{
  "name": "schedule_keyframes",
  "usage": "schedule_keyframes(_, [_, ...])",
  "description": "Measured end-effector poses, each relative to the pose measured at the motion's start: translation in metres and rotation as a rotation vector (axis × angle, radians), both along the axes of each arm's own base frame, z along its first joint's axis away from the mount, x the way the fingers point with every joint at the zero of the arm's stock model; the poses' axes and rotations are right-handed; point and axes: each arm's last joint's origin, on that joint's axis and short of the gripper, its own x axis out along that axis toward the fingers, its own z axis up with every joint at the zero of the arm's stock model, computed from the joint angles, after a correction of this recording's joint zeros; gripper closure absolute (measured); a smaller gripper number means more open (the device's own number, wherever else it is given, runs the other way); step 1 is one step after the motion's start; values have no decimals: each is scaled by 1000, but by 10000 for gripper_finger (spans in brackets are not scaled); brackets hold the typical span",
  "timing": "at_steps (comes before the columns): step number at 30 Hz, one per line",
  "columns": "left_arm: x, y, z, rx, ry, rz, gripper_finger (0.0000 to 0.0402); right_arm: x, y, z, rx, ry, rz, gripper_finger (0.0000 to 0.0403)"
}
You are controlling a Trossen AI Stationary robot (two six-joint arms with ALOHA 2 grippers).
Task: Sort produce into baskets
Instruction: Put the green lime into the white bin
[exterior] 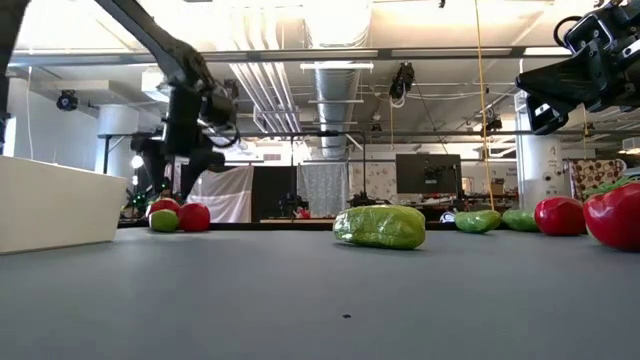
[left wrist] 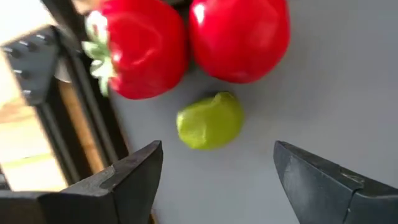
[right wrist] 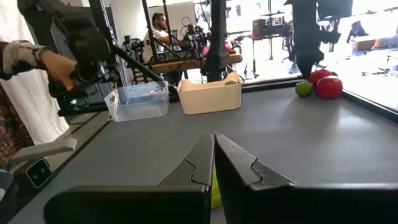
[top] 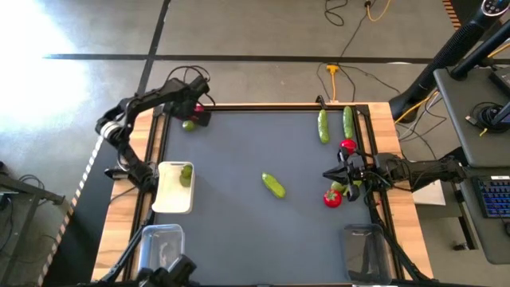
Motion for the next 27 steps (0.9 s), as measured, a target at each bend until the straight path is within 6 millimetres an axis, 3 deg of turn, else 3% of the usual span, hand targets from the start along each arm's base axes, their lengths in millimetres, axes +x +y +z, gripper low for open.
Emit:
schedule_keyframes(4, [-2, 7, -14, -53, 2, 18, 113, 0, 0, 0, 0, 0, 0, 394])
schedule_keyframes(12, [-11, 18, -20, -43, -20, 77, 113, 0, 0, 0, 0, 0, -1, 394])
schedule_keyframes(27, [-21, 13, -42, -80, -33, 101, 113, 0, 0, 0, 0, 0, -1, 394])
